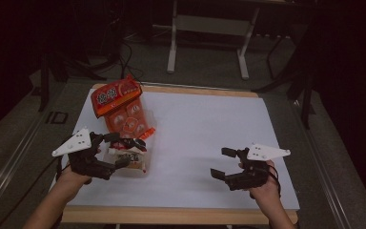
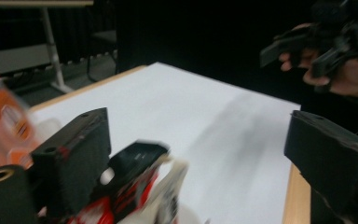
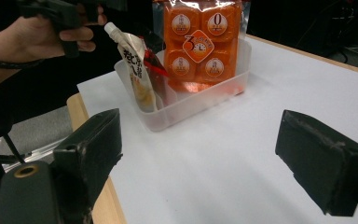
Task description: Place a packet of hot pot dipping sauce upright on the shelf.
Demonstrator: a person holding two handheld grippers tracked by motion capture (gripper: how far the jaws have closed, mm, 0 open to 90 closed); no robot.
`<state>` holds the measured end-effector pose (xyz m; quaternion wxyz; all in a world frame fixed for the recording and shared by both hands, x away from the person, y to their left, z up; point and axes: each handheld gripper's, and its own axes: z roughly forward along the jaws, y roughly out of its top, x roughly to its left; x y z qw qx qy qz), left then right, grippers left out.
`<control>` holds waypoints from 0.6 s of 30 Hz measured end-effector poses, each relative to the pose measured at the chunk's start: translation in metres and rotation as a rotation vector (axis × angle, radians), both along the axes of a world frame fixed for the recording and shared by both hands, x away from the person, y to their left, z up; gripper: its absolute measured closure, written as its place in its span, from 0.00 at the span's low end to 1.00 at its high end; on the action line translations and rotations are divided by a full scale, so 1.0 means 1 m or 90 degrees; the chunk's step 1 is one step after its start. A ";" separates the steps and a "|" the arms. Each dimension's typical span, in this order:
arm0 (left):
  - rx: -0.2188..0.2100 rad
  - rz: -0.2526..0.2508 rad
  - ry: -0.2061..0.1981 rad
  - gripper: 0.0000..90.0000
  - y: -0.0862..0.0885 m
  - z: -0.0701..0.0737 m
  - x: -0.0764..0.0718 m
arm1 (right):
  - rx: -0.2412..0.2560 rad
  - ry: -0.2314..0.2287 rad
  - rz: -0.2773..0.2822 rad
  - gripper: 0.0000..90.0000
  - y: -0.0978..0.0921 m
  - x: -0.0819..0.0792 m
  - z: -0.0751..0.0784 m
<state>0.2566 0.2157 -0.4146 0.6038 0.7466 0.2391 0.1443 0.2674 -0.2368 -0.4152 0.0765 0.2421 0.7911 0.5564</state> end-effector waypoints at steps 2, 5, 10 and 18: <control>-0.002 -0.004 -0.002 0.05 -0.006 0.002 -0.002 | -0.001 0.000 0.001 0.16 0.000 -0.001 0.000; -0.003 -0.013 0.000 0.05 -0.013 0.003 -0.005 | -0.004 -0.001 0.001 0.16 0.001 -0.001 -0.001; -0.004 -0.033 0.009 0.05 -0.026 0.005 -0.011 | -0.006 0.000 0.001 0.16 0.000 -0.003 -0.002; 0.008 -0.071 0.006 0.05 -0.052 0.004 -0.024 | -0.012 0.006 0.001 0.16 0.000 -0.004 -0.009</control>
